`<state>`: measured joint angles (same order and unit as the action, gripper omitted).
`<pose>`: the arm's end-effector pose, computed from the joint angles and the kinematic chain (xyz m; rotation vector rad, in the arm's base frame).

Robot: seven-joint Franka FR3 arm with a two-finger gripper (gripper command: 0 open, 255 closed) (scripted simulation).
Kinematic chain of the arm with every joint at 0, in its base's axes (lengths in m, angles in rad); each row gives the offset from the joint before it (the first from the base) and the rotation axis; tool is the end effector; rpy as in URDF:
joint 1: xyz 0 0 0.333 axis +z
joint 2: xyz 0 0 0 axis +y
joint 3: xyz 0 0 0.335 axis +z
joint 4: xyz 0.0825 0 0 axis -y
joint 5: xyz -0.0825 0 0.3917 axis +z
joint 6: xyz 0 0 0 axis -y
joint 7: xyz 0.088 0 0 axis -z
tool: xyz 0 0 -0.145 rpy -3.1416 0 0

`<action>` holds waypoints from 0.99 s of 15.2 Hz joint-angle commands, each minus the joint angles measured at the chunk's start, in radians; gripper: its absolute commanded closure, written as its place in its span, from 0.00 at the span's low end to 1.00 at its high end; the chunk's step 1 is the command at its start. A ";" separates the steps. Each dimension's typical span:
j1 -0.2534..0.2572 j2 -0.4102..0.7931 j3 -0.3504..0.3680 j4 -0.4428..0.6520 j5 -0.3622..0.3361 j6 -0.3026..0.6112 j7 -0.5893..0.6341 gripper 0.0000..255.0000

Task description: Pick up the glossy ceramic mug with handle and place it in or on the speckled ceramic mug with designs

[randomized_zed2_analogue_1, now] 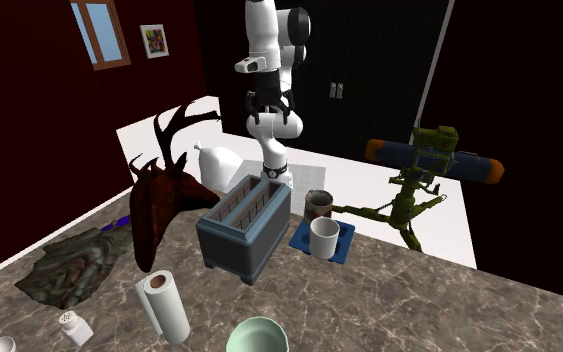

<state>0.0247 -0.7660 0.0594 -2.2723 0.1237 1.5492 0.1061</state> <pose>0.3044 0.0497 0.5980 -3.0550 0.0495 -0.0528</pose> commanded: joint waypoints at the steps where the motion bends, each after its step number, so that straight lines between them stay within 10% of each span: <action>1: 0.000 0.000 0.000 0.000 0.000 0.000 0.000 0.00; 15: 0.036 0.350 0.160 -0.064 0.034 0.427 0.081 0.00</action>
<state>0.0610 -0.4579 0.2092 -2.3422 0.1610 1.9374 0.1833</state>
